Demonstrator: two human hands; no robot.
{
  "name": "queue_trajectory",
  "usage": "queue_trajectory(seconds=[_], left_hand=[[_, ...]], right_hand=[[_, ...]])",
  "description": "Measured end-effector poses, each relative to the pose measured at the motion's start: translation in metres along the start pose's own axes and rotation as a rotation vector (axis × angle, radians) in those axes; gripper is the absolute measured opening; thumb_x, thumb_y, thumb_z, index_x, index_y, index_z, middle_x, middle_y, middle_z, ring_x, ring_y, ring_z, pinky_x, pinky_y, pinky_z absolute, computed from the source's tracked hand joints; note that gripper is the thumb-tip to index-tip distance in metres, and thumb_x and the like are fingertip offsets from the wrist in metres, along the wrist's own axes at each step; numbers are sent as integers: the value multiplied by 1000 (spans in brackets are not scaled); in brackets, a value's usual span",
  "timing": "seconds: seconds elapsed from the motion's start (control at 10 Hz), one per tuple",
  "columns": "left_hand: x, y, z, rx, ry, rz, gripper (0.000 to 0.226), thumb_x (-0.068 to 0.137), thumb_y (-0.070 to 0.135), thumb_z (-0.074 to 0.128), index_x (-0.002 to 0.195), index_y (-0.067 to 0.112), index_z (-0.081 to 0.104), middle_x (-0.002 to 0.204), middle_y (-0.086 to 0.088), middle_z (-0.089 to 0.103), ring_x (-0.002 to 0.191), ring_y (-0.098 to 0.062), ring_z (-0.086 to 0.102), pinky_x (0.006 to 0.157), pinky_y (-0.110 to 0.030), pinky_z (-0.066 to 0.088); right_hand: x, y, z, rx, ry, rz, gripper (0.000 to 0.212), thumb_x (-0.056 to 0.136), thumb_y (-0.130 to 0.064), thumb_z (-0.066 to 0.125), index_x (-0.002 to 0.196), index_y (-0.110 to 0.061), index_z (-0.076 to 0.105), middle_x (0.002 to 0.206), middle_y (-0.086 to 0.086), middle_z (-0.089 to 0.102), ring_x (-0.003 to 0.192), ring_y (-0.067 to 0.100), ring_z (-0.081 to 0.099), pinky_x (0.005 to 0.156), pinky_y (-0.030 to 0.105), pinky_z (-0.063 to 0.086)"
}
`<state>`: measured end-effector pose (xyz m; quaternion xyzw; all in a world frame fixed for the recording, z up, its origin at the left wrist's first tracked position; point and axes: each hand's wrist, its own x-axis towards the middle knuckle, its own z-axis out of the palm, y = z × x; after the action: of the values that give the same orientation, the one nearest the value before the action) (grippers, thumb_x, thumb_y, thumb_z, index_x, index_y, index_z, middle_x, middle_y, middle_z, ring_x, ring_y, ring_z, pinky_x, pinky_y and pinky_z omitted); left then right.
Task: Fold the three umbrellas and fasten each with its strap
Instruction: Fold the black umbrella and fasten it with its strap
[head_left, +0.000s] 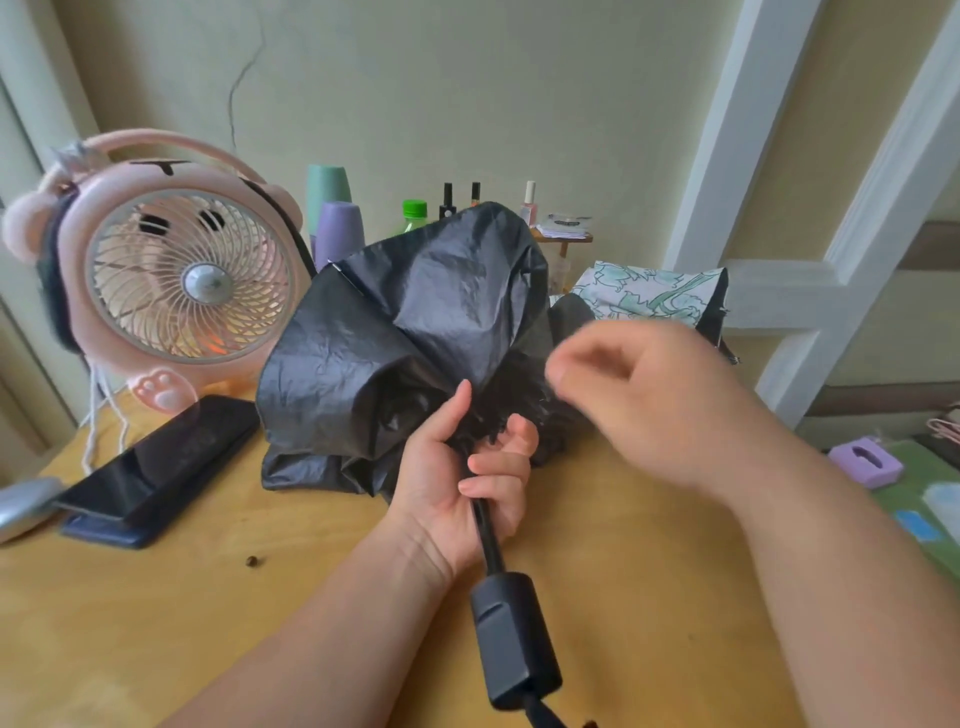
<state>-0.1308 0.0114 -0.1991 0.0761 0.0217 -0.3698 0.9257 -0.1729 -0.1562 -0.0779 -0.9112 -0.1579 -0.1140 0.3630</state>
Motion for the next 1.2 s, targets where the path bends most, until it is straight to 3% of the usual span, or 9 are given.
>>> queue_trajectory(seconds=[0.2, 0.3, 0.4, 0.5, 0.7, 0.8, 0.9, 1.0, 1.2], left_hand=[[-1, 0, -2, 65, -61, 27, 63, 76, 56, 82, 105, 5, 58, 88, -9, 63, 45, -11, 53, 35, -16, 37], [-1, -2, -1, 103, -34, 64, 67, 73, 66, 78, 97, 4, 68, 78, -4, 62, 45, -9, 54, 35, -12, 36], [0, -5, 0, 132, 11, 124, 77, 70, 77, 73, 103, 8, 69, 79, 2, 53, 49, -10, 56, 34, -12, 39], [4, -3, -2, 175, 14, 134, 80, 69, 75, 76, 119, 14, 63, 87, 1, 47, 54, -13, 60, 38, -10, 38], [6, 0, -6, 187, -33, 119, 43, 91, 45, 67, 116, 11, 59, 87, -1, 50, 55, -15, 54, 39, -14, 43], [4, -3, -6, 154, -34, 101, 27, 89, 36, 61, 97, 11, 54, 82, -2, 51, 53, -13, 50, 37, -15, 40], [1, -5, -5, 97, -43, 84, 26, 87, 34, 61, 90, 14, 45, 80, -2, 48, 54, -13, 48, 39, -16, 39], [-1, -6, -5, 55, -66, 73, 25, 88, 35, 58, 89, 16, 42, 79, -2, 46, 54, -15, 49, 41, -18, 42], [-3, -5, -5, 44, -63, 63, 24, 89, 34, 56, 82, 16, 42, 71, -1, 46, 50, -17, 52, 40, -19, 44]], right_hand=[[54, 33, 45, 43, -179, -156, 29, 102, -21, 58, 127, -20, 71, 117, -19, 65, 97, -2, 65, 89, 14, 48], [41, 42, 66, 268, -288, -186, 40, 101, -4, 45, 127, -18, 72, 118, -20, 64, 95, 0, 67, 82, 19, 55], [32, 53, 76, 430, -311, -178, 50, 93, -2, 39, 125, -22, 72, 135, -14, 59, 115, -4, 61, 83, 16, 53], [31, 57, 81, 516, -350, -147, 50, 90, -7, 38, 125, -23, 69, 135, -9, 58, 108, -2, 64, 81, 11, 50], [29, 64, 82, 387, -314, -291, 46, 89, 1, 39, 119, -7, 73, 117, -4, 64, 106, 5, 62, 85, 10, 49], [27, 68, 84, 531, -44, -315, 37, 86, 4, 44, 102, -5, 76, 115, 6, 69, 100, 15, 67, 83, 17, 53], [32, 81, 81, 543, 254, -189, 27, 82, -5, 49, 84, -14, 75, 82, 0, 74, 79, 10, 68, 74, 22, 52], [37, 91, 74, 447, 234, 53, 19, 77, -17, 55, 67, -12, 71, 54, -3, 64, 53, 8, 55, 57, 25, 44], [37, 87, 85, 472, -20, 321, 24, 93, -17, 66, 76, -2, 74, 70, 12, 75, 65, 25, 72, 54, 31, 53]])
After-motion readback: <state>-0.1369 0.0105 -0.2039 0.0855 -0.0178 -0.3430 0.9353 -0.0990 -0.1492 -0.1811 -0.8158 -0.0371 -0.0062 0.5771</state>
